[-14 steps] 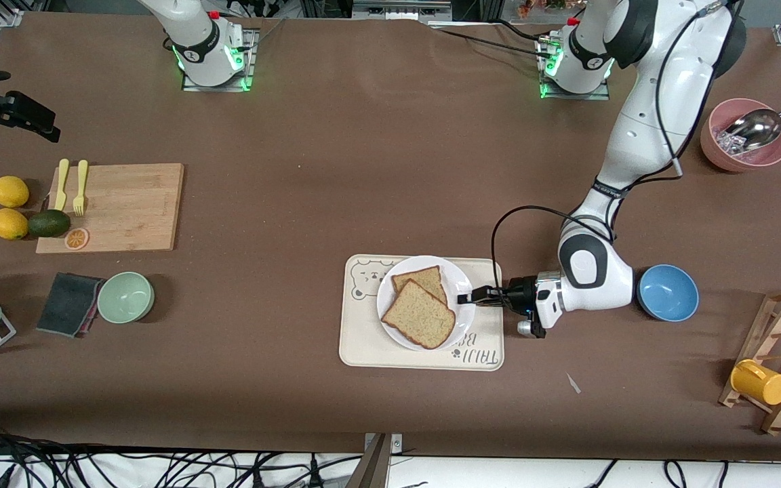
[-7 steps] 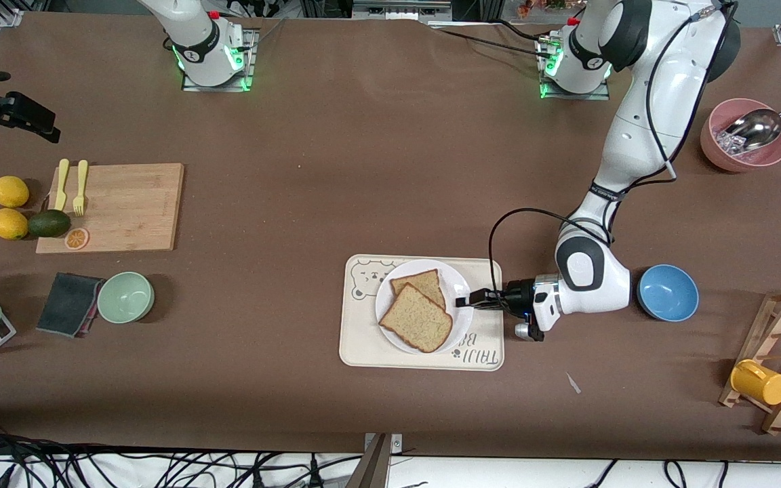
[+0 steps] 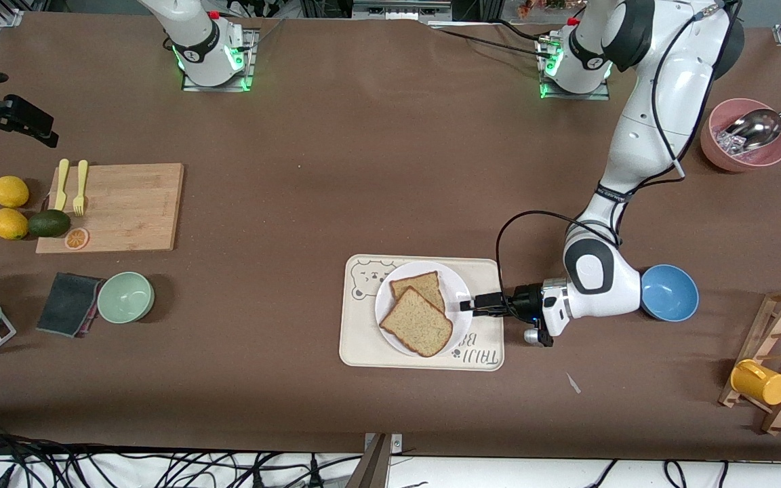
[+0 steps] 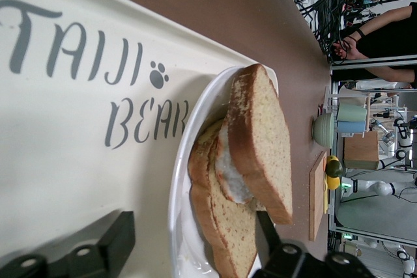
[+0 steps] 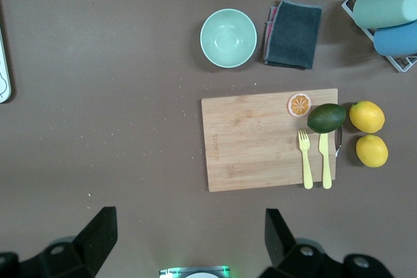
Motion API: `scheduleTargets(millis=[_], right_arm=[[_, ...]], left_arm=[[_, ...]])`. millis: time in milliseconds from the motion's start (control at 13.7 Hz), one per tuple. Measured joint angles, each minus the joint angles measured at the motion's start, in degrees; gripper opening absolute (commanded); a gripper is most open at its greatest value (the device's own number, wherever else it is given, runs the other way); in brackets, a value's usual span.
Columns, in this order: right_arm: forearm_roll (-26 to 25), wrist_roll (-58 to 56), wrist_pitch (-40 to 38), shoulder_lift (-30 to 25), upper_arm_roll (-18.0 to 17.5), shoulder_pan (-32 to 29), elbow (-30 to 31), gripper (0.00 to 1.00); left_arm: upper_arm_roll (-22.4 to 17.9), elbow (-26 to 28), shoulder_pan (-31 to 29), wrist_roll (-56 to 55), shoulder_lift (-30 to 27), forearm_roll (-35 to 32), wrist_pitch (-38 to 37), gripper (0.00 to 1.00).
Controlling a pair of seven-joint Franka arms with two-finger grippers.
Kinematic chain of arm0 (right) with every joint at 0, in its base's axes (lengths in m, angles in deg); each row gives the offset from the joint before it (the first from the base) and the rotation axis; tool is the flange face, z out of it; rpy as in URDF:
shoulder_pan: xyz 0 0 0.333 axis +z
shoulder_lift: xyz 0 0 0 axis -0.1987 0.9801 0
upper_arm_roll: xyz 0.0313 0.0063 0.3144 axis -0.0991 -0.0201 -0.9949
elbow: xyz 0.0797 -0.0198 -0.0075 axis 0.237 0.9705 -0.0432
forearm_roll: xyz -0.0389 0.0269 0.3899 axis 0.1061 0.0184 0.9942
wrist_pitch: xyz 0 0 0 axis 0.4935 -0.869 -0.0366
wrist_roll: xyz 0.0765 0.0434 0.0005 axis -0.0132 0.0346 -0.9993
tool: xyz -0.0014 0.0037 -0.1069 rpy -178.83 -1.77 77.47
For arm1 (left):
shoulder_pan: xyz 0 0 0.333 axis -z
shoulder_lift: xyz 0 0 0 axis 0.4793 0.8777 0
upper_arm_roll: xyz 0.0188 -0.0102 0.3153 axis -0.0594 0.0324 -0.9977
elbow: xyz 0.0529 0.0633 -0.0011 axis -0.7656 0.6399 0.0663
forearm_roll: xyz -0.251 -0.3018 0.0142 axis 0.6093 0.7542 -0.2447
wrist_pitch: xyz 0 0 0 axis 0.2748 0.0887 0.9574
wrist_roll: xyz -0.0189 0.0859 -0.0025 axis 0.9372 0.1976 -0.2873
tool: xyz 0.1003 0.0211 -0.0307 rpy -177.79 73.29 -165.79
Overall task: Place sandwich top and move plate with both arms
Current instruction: 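Open the left gripper and draw it back from the plate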
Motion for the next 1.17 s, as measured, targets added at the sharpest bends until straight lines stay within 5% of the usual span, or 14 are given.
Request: scheduleTargets(millis=[732,1171], right_arm=[[0.8,0.0,0.0,0.0,-0.1,0.0,0.0,1.00],[0.8,0.0,0.1,0.0,-0.1,0.0,0.0,1.00]], left_arm=[[-0.7,-1.0,-0.4,-25.6,-10.7,-34.3,-2.1,1.00],[-1.5,-1.3,-2.4,-37.7,-19.2,-56.3,-11.3,1.00]])
